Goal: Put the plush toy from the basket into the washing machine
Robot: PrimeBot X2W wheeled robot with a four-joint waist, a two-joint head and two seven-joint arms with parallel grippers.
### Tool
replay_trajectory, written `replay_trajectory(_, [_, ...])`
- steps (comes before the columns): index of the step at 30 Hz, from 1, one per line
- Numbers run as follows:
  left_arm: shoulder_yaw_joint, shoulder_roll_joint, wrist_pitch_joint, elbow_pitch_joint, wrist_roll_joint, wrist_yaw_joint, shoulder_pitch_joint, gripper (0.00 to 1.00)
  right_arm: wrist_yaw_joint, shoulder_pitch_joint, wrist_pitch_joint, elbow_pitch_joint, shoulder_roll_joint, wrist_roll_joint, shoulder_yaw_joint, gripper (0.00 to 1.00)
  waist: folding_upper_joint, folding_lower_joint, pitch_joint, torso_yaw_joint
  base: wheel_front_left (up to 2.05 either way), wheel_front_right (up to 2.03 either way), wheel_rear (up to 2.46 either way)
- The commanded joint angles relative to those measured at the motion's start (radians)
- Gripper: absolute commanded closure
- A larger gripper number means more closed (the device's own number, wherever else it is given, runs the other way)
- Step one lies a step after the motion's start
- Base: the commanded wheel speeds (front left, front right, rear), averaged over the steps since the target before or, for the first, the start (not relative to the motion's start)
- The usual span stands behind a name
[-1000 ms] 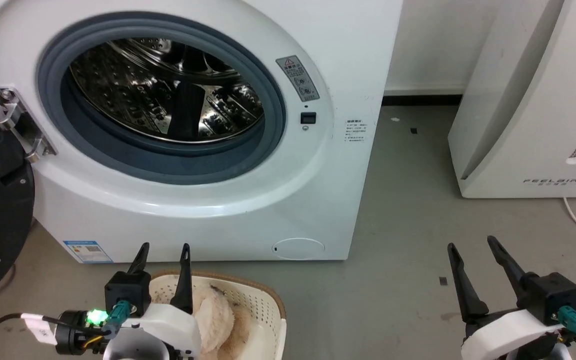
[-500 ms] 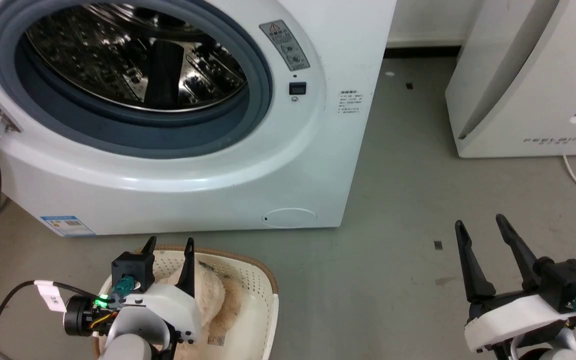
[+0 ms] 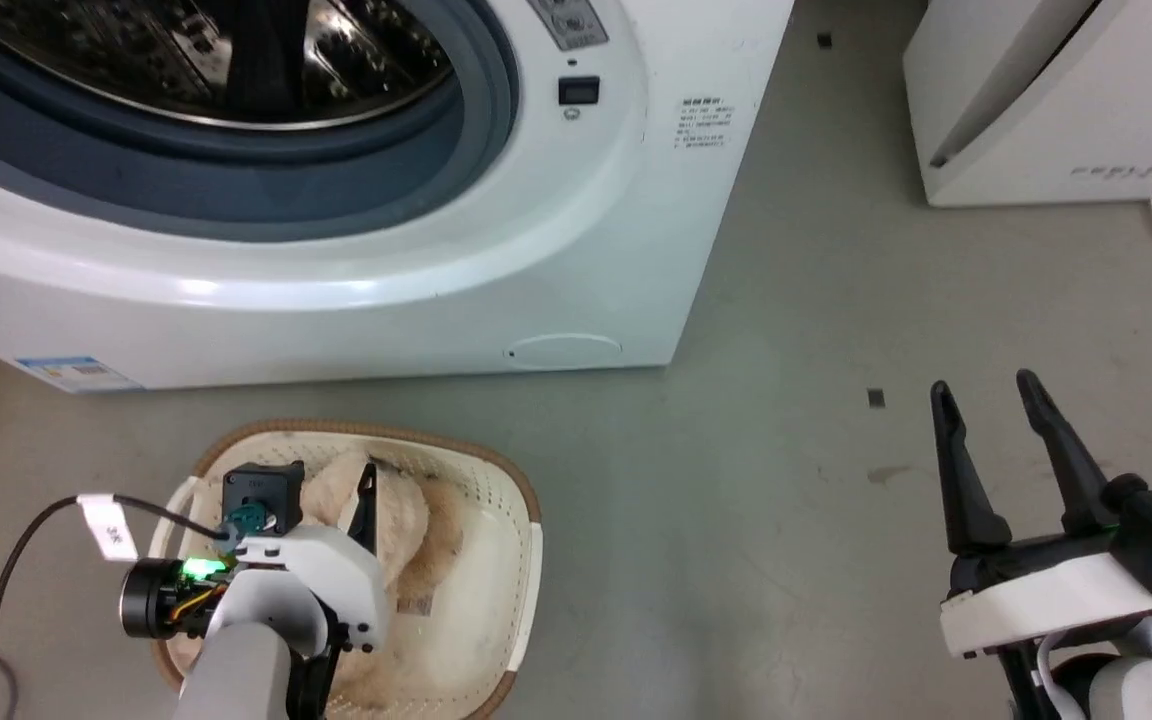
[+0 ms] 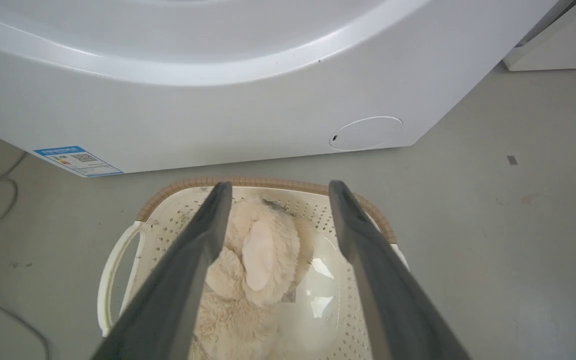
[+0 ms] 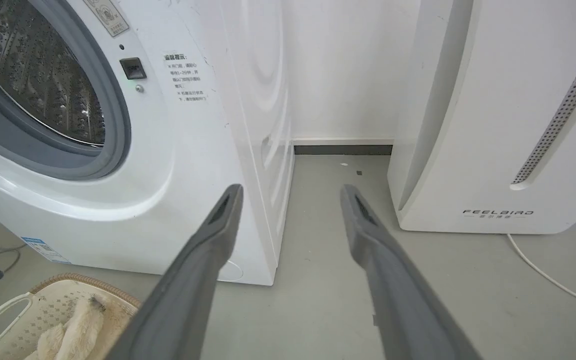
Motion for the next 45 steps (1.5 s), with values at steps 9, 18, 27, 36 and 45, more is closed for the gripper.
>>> replay_trajectory(9, [-0.017, 0.028, 0.054, 0.110, -0.023, 0.006, -0.112, 0.00, 0.000, -0.047, -0.026, -0.039, -0.001, 0.016, -0.010, 0.00, 0.0000, -0.0002, 0.148, -0.004, 0.00, 0.00, 0.00])
replay_trajectory(18, [-0.050, 0.050, 0.090, 0.223, -0.032, -0.001, -0.208, 0.00, 0.000, -0.082, -0.049, -0.067, -0.001, 0.034, -0.018, 0.00, 0.0000, -0.0002, 0.265, -0.008, 0.00, 0.00, 0.00])
replay_trajectory(27, [-0.070, 0.067, 0.092, 0.316, -0.050, 0.001, -0.286, 0.00, 0.000, -0.092, -0.068, -0.089, -0.001, 0.050, -0.027, 0.00, 0.0000, -0.0002, 0.357, -0.017, 0.00, 0.00, 0.00])
replay_trajectory(36, [-0.107, 0.082, 0.085, 0.408, -0.049, 0.019, -0.372, 0.00, 0.000, -0.110, -0.086, -0.106, -0.001, 0.063, -0.018, 0.00, 0.0000, -0.0002, 0.435, -0.013, 0.00, 0.00, 0.00])
replay_trajectory(45, [-0.136, 0.100, 0.088, 0.501, -0.062, 0.027, -0.449, 0.00, 0.000, -0.134, -0.105, -0.113, -0.001, 0.085, -0.021, 0.00, 0.0000, -0.0002, 0.503, -0.018, 0.00, 0.00, 0.00])
